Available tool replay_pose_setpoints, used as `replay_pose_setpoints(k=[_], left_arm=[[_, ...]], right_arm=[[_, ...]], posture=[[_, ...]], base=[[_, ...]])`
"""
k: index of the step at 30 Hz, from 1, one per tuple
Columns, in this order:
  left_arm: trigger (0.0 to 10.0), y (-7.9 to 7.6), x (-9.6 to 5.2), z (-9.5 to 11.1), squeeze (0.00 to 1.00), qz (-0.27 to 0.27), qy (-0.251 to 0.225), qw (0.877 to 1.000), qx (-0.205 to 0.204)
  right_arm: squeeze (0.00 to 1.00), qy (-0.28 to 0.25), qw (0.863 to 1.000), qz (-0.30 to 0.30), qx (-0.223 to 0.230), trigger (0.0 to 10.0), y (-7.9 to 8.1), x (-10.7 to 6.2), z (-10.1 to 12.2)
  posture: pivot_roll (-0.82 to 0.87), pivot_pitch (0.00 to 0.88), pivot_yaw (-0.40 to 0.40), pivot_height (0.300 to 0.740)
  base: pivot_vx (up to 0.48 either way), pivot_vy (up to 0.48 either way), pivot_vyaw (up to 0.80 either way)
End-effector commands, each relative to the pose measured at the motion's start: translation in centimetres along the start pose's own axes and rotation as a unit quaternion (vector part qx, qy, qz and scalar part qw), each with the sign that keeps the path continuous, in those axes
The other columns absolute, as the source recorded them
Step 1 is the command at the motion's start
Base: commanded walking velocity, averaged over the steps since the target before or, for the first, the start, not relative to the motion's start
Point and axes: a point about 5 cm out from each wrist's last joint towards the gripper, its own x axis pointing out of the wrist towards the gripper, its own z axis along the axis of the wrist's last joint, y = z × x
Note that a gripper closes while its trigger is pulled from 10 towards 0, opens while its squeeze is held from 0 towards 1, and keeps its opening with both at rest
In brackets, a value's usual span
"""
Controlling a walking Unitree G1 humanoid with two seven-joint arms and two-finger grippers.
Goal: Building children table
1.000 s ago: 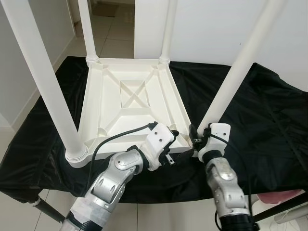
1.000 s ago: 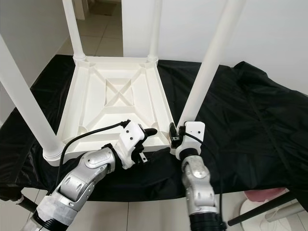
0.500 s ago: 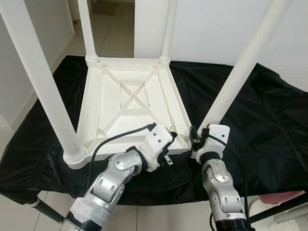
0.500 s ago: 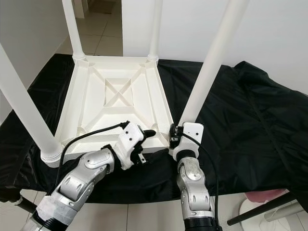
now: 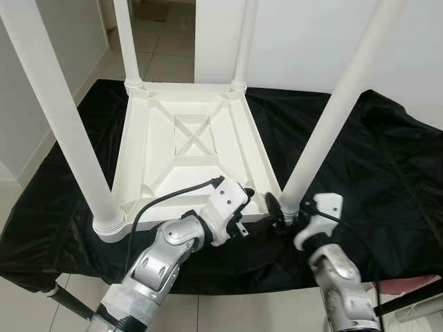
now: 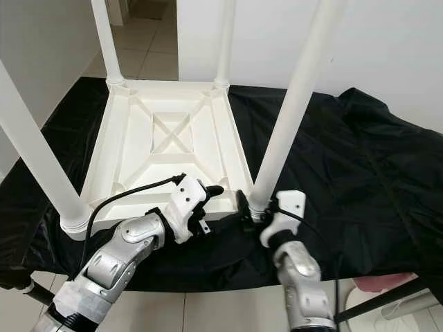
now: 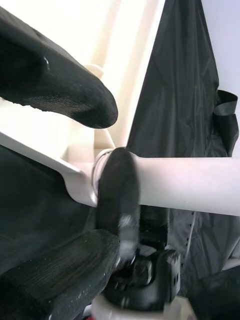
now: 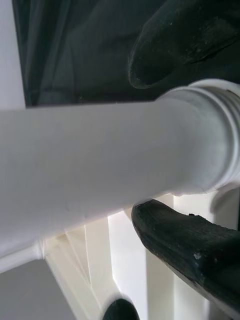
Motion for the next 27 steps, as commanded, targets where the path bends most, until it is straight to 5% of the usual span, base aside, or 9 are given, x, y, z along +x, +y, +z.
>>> replay_pose_setpoints(k=[1,11,24,25,26,27], left_arm=[[10.0,0.0,0.1,-0.2,0.00,-0.003,0.004,1.000,0.004],[10.0,0.0,-0.4,-0.6,0.00,-0.004,0.011,1.000,0.005],[10.0,-0.2,-1.4,-0.6,0.00,-0.038,0.003,0.999,0.026],[10.0,-0.1,-1.5,-0.5,0.00,-0.038,0.003,0.999,0.027],[10.0,-0.1,-1.5,-0.5,0.00,-0.038,0.002,0.999,0.027],[10.0,-0.1,-1.5,-0.5,0.00,-0.038,0.002,0.999,0.027]], right_arm=[[0.00,-0.002,1.000,0.021,0.000,10.0,-0.5,-0.1,0.1],[0.00,-0.001,0.994,0.078,-0.076,10.0,-2.2,1.0,1.4],[0.00,0.018,0.986,0.134,-0.097,9.9,-2.7,2.6,1.4],[0.00,0.019,0.986,0.135,-0.100,6.6,-2.7,2.8,1.4],[0.00,0.020,0.985,0.137,-0.104,4.4,-2.8,3.0,1.3],[0.00,0.020,0.985,0.137,-0.104,4.4,-2.8,3.0,1.3]], posture=[[-0.05,0.000,-0.065,0.740],[-0.04,0.000,-0.056,0.740],[-0.03,0.000,-0.049,0.740],[-0.03,0.000,-0.049,0.740],[-0.03,0.000,-0.047,0.740],[-0.03,0.000,-0.047,0.740]], base=[[0.000,0.000,0.00],[0.000,0.000,0.00],[0.000,0.000,0.00],[0.000,0.000,0.00],[0.000,0.000,0.00],[0.000,0.000,0.00]])
